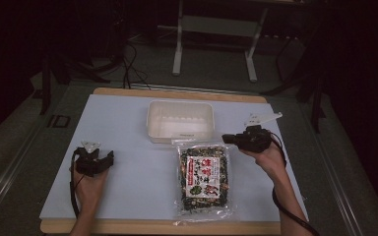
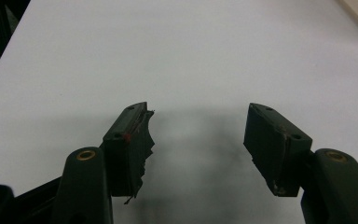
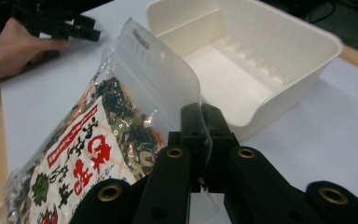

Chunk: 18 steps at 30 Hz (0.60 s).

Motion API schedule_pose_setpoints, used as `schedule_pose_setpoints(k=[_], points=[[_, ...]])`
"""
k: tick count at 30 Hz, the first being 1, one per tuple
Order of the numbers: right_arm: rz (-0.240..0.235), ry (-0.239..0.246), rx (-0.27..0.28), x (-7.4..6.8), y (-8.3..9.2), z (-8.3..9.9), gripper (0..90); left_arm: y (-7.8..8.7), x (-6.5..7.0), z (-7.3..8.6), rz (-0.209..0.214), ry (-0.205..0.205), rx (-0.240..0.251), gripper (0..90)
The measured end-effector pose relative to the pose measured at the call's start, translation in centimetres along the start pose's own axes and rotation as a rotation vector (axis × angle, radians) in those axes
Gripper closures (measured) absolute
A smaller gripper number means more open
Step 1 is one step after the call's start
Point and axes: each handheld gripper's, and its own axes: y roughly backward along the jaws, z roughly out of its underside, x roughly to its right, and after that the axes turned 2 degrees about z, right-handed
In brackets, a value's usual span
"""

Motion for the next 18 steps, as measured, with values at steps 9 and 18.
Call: schedule_pose_setpoints(k=[9,18], points=[[0.031,-0.002,0.032,0.5,1.6,-0.9,89.7,0.0,0.0,0.0,-0.001,0.0,0.0,40.4],[0.039,-0.004,0.054,0.6,2.6,-1.4,89.7,0.0,0.0,0.0,-0.002,0.001,0.0,40.4]])
